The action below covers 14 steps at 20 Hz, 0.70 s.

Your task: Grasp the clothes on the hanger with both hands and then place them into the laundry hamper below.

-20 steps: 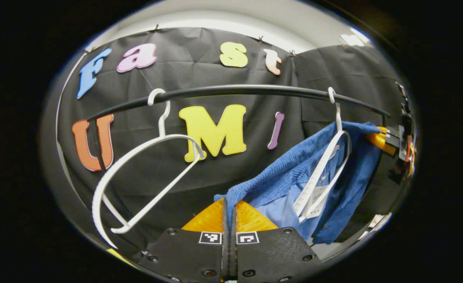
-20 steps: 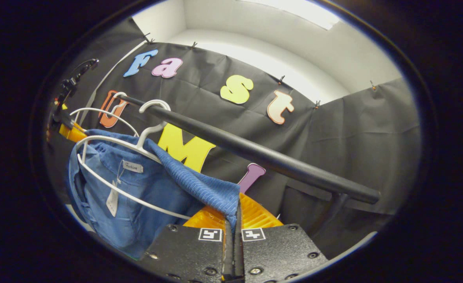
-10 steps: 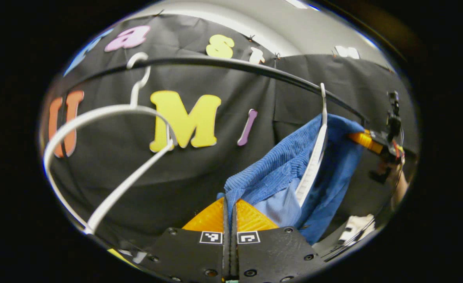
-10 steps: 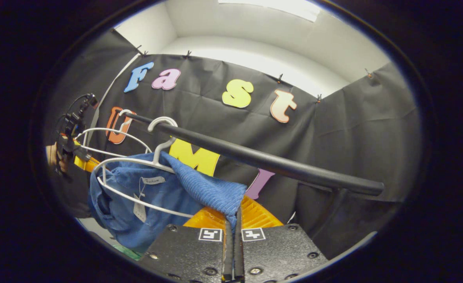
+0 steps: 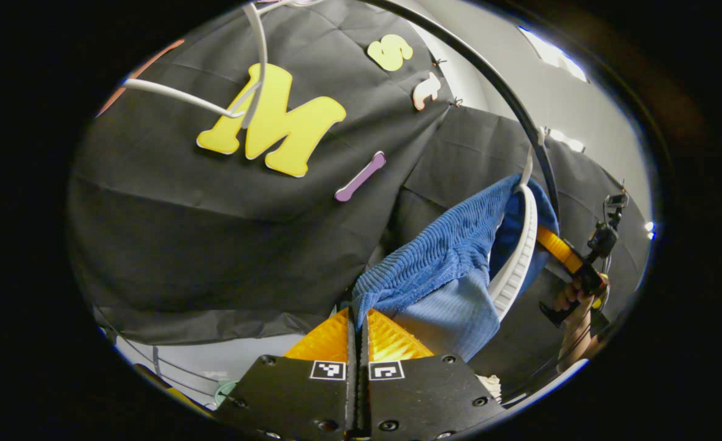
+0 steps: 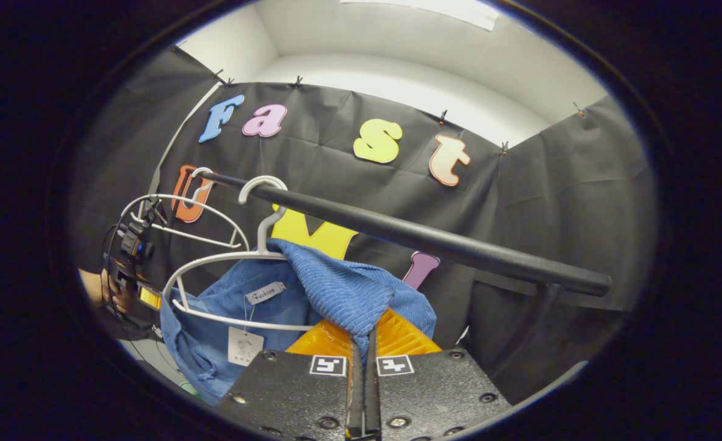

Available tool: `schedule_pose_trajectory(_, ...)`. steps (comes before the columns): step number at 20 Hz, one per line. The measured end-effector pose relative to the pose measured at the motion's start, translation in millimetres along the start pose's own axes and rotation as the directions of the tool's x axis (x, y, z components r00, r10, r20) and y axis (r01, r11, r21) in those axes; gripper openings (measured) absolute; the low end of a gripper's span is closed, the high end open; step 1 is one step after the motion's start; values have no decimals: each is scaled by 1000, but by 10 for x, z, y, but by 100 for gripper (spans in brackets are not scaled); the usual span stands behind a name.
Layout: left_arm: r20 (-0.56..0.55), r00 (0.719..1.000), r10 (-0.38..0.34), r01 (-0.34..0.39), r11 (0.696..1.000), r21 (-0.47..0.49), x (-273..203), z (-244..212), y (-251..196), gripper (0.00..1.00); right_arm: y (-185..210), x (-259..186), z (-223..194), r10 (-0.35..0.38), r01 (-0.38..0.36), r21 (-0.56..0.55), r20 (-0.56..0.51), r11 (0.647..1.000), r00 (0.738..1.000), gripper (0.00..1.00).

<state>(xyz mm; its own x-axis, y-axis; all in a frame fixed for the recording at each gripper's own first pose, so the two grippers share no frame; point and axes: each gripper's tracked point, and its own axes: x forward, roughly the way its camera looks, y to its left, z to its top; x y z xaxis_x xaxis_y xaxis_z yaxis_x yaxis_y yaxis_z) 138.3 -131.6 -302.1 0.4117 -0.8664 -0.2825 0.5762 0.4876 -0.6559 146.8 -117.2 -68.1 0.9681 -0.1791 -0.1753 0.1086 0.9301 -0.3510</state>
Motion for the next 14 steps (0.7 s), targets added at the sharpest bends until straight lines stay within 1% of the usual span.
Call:
schedule_pose_trajectory(1,-3,1000,-6,6,1000,-7,38,-55,-9,5,-19,9,-12,-3,3,6,0,1000,1000,5)
schedule_pose_trajectory(2,-4,1000,-7,7,1000,-18,78,-94,0,0,-28,5,-5,0,0,12,1,1000,1000,5)
schedule_pose_trajectory(3,-3,1000,-13,13,1000,-27,96,-135,-17,0,-33,11,-15,-2,2,10,0,1000,1000,5)
schedule_pose_trajectory(4,-8,1000,-10,10,1000,-24,112,-196,-34,5,-49,9,-13,-4,4,2,1,1000,1000,5)
schedule_pose_trajectory(5,-9,1000,-9,9,1000,-26,129,-238,-25,0,-59,26,-7,-10,10,-7,3,1000,1000,5)
schedule_pose_trajectory(6,-13,1000,1,-1,1000,-24,146,-281,-8,0,-70,28,8,-9,9,-10,6,1000,1000,5)
schedule_pose_trajectory(7,-27,999,30,-30,1000,-1,170,-369,27,5,-33,36,7,5,-5,-7,7,1000,1000,5)
schedule_pose_trajectory(8,-67,995,76,-74,997,31,210,-544,58,0,-13,36,8,8,-8,-9,7,1000,1000,5)
schedule_pose_trajectory(9,-111,990,89,-85,995,45,212,-717,82,0,-48,47,-19,-3,3,-23,4,1000,1000,5)
schedule_pose_trajectory(10,-129,986,105,-100,994,45,188,-837,117,0,-95,59,-83,-14,14,-34,-10,999,1000,5)
schedule_pose_trajectory(11,-130,985,115,-113,993,23,176,-847,157,5,-118,70,-152,-16,15,-21,-23,1000,1000,5)
schedule_pose_trajectory(12,-118,986,116,-119,993,-15,186,-794,186,0,-130,77,-228,-10,10,4,-43,1000,999,5)
schedule_pose_trajectory(13,-105,988,115,-121,991,-50,154,-756,201,0,-153,99,-315,-13,15,24,-64,1000,998,5)
schedule_pose_trajectory(14,-91,988,122,-128,990,-66,115,-763,196,0,-205,108,-401,-30,33,33,-83,999,996,5)
